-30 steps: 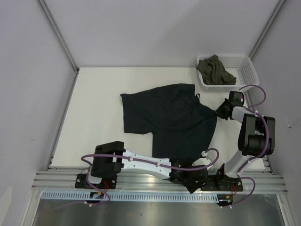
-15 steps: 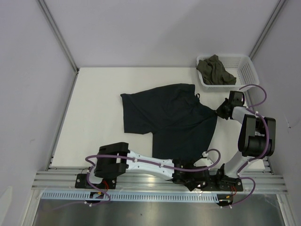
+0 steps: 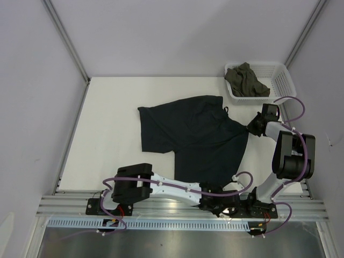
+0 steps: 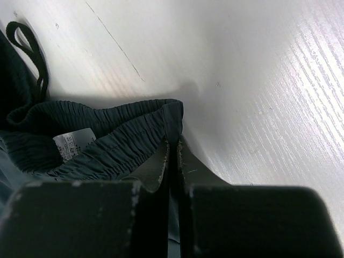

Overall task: Fold and stack the shorts
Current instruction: Fold the shorts

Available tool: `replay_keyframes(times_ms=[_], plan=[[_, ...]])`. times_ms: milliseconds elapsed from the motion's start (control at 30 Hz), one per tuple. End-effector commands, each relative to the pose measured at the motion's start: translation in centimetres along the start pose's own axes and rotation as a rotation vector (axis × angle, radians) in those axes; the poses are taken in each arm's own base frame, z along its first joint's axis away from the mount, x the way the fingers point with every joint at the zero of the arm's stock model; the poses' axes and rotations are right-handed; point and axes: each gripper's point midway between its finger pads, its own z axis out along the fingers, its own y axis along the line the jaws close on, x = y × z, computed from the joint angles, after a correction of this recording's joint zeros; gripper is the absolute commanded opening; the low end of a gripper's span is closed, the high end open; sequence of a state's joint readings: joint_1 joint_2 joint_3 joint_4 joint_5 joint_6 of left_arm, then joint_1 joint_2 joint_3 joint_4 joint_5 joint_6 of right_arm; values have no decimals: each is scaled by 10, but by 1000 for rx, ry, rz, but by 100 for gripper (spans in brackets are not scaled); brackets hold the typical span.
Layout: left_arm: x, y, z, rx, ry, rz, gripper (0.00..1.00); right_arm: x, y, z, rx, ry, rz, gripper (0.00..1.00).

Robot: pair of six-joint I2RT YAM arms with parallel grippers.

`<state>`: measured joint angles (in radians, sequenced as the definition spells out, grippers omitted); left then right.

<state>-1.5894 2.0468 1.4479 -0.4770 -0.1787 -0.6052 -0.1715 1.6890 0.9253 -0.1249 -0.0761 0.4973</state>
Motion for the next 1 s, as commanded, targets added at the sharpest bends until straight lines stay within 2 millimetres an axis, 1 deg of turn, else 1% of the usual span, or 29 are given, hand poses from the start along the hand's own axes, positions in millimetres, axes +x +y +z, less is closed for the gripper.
replay_keyframes(times_ms=[0, 33, 100, 133, 167, 200, 233, 267, 300, 367, 400, 433, 467, 500, 533, 567, 600, 633, 667, 700, 733, 767, 800, 833, 867, 900, 933, 967], plan=[[-11, -7, -3, 47, -30, -27, 0, -21, 10, -14, -12, -60, -5, 0], [-10, -6, -5, 52, -28, -28, 0, -21, 9, -15, -7, -59, -3, 0], [-15, -10, -15, 89, -49, -39, 0, -23, 10, -18, -4, -62, -2, 0], [-11, -12, -18, 113, -34, -42, 0, -23, 9, -21, 3, -60, -3, 0], [-11, -13, -22, 129, -33, -45, 0, -24, 9, -24, 6, -60, -1, 0], [-14, -16, -31, 156, -44, -48, 0, -25, 9, -26, 7, -60, 0, 0], [-16, -17, -37, 172, -50, -51, 0, -23, 8, -29, 17, -49, 0, 0], [-17, -18, -43, 189, -55, -55, 0, -25, 9, -33, 17, -52, 1, 0], [-17, -15, -55, 202, -66, -59, 0, -27, 11, -36, 16, -55, 2, 0], [-23, -12, -70, 228, -84, -76, 0, -21, 8, -41, 35, -21, 8, 0], [-19, -4, -81, 236, -93, -82, 0, -19, 7, -45, 51, 2, 18, 0], [-19, -3, -88, 260, -95, -88, 0, -18, 8, -47, 58, 14, 24, 0], [-18, 6, -91, 272, -97, -107, 0, -17, 9, -50, 63, 27, 28, 0], [-8, 11, -93, 298, -72, -119, 0, -15, 9, -55, 78, 45, 30, 0], [-8, 15, -107, 330, -91, -130, 0, -15, 9, -58, 94, 49, 43, 0], [-16, 21, -114, 354, -119, -156, 0, -17, 5, -61, 146, 31, 35, 0], [-16, 20, -122, 389, -123, -162, 0, -13, 3, -69, 182, 42, 31, 0], [-12, 26, -125, 391, -126, -170, 0, -20, 8, -75, 188, 19, 22, 0], [-18, 32, -140, 396, -158, -179, 0, -19, 13, -79, 192, 9, 10, 0], [-23, 37, -147, 383, -180, -185, 0, -21, 15, -88, 202, 1, 10, 0], [-24, 42, -152, 371, -190, -187, 0, -26, 20, -93, 190, -14, 17, 0], [-27, 52, -163, 357, -211, -195, 0, -27, 27, -97, 170, -17, 17, 0], [-30, 58, -167, 349, -225, -204, 0, -30, 33, -101, 152, -27, 22, 0], [-33, 64, -173, 348, -241, -212, 0, -37, 41, -108, 140, -45, 29, 0], [-39, 79, -183, 337, -276, -239, 0, -41, 46, -112, 134, -54, 37, 0], [-40, 89, -186, 326, -286, -254, 0, -39, 53, -116, 131, -48, 22, 0], [-41, 97, -190, 319, -297, -266, 0, -42, 54, -115, 151, -54, 24, 0], [-42, 117, -192, 281, -307, -294, 0, -52, 64, -121, 143, -75, 32, 0]])
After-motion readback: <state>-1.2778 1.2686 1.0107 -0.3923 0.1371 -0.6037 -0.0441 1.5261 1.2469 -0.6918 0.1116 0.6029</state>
